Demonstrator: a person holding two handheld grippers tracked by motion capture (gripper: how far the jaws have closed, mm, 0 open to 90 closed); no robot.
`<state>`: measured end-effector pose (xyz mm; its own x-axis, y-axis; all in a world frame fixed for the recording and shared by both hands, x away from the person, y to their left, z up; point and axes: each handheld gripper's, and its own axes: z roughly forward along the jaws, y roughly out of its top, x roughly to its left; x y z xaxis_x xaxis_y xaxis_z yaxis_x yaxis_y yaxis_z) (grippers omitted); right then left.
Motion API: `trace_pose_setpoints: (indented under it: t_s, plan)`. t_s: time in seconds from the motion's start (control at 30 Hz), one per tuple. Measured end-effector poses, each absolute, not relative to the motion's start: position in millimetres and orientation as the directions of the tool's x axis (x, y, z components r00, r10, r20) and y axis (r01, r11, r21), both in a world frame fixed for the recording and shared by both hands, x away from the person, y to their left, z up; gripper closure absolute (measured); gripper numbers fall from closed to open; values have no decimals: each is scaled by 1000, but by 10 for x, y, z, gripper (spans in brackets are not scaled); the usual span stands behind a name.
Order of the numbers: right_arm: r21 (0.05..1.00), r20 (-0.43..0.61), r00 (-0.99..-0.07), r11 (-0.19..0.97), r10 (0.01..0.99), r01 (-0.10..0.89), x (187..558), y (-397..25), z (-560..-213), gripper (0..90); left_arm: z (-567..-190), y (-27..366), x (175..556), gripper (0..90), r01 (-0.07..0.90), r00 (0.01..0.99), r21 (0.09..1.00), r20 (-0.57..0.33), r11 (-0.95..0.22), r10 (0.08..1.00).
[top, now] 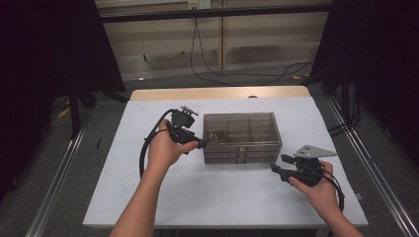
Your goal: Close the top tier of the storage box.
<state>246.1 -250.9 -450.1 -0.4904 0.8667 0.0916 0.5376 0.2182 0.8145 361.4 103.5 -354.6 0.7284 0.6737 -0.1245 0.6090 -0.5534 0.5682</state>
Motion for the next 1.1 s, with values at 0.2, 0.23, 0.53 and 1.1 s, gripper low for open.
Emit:
trace_pose_setpoints:
  t_s: [0.2, 0.23, 0.53, 1.1]
  plan:
    - [810, 95, -483, 215, 870, 545, 2453, -2559, -4516, 389, -3576, 1086, 3592, 337, 613, 722, 580, -134, -537, 679]
    - [810, 100, -482, 210, 870, 547, 2449, -2565, -4517, 378, -3579, 1097, 3589, 328, 611, 725, 578, -133, -541, 676]
    - [804, 88, -477, 220, 874, 553, 2430, -2611, -4541, 316, -3684, 1174, 3553, 254, 608, 718, 587, -120, -534, 686]
    - [801, 66, -476, 238, 877, 549, 2404, -2631, -4549, 259, -3858, 1253, 3502, 167, 610, 710, 592, -112, -527, 695]
